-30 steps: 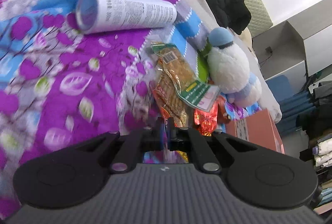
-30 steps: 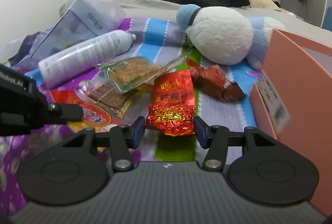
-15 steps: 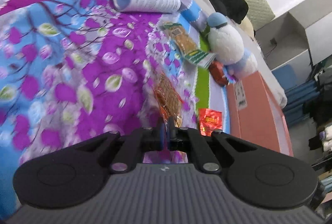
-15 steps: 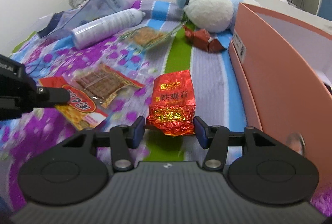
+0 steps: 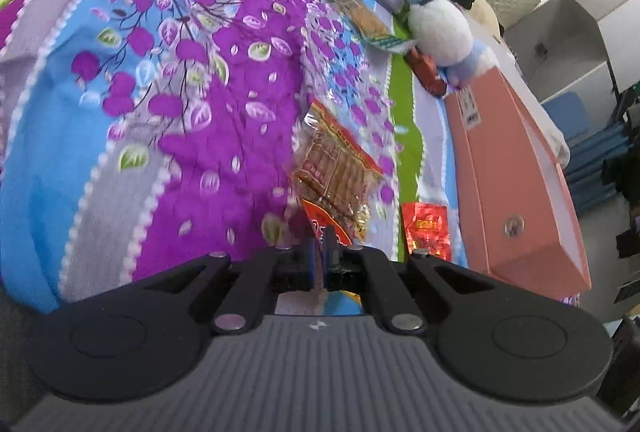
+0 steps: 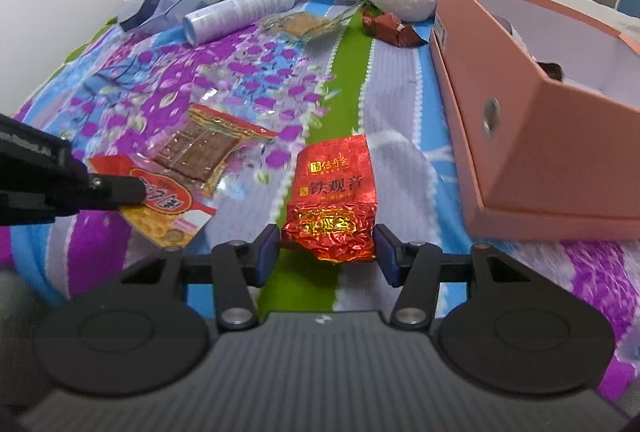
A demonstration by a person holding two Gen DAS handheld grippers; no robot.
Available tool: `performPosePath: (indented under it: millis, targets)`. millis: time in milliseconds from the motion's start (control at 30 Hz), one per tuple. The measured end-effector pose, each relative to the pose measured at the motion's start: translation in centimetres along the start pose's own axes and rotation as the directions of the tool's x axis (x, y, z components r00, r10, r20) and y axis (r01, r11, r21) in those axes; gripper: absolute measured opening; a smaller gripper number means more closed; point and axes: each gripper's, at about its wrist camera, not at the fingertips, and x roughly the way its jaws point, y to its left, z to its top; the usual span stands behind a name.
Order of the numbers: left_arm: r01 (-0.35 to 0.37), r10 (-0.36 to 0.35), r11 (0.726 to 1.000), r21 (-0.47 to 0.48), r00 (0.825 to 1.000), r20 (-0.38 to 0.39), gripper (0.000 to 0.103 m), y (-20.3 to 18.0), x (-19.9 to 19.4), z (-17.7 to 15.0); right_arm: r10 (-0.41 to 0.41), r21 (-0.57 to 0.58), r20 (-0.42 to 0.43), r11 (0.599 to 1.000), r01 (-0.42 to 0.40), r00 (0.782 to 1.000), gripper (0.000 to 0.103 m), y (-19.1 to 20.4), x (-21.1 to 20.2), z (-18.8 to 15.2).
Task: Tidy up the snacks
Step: 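Lift the clear brown-strip packet with the left gripper while the right lifts the red tea packet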
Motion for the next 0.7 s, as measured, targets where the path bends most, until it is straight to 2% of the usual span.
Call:
performPosePath:
  millis: [133, 167, 233, 267, 300, 333, 433, 600, 700]
  targets:
    - [-0.028, 0.028, 0.999, 0.024, 0.999, -0.015, 0.005, -0.3, -0.6, -0.8, 0.005, 0.008, -0.018, 1.000, -0.005, 1.000, 0.055, -0.5, -1.1, -1.3]
    - [-0.034, 0.035, 0.999, 0.033, 0.999, -0.019, 0.008, -0.3, -0.7, -0.9, 0.009, 0.018, -0.026, 1.000, -0.009, 1.000, 0.055, -0.7, -1.2, -1.6]
    - [-0.048, 0.049, 0.998, 0.039, 0.998, -0.034, 0.029, -0.2, -0.7, -1.1, 0.020, 0.035, -0.043, 0.999, -0.018, 0.999, 0.055, -1.2, -1.1, -1.9]
    - [-0.055, 0.057, 0.998, 0.041, 0.997, -0.043, 0.056, -0.2, -0.7, -1.1, 0.023, 0.044, -0.049, 0.999, -0.021, 0.999, 0.055, -1.3, -1.0, -2.0]
    - [-0.063, 0.065, 0.997, 0.049, 0.997, -0.043, 0.074, -0.3, -0.8, -1.2, 0.026, 0.053, -0.049, 0.998, -0.024, 0.998, 0.056, -1.4, -0.9, -2.1]
    - [-0.070, 0.072, 0.996, 0.063, 0.997, -0.030, 0.079, -0.4, -1.0, -1.3, 0.026, 0.060, -0.051, 0.998, -0.023, 0.998, 0.058, -1.5, -0.8, -2.2]
    - [-0.088, 0.090, 0.987, 0.137, 0.996, -0.008, 0.086, -1.1, -1.5, -1.3, 0.014, 0.074, -0.048, 0.997, -0.010, 0.999, 0.068, -1.5, -0.8, -2.2]
    - [-0.129, 0.129, 0.951, 0.282, 0.991, 0.019, 0.092, -2.5, -0.9, -0.7, 0.018, 0.067, -0.019, 0.998, -0.017, 1.000, 0.068, -1.3, -0.6, -2.1]
    - [-0.116, 0.112, 0.939, 0.323, 0.993, 0.030, 0.092, -3.1, -0.2, 0.0, 0.011, 0.044, -0.014, 0.999, -0.011, 1.000, 0.068, -1.1, -0.2, -2.0]
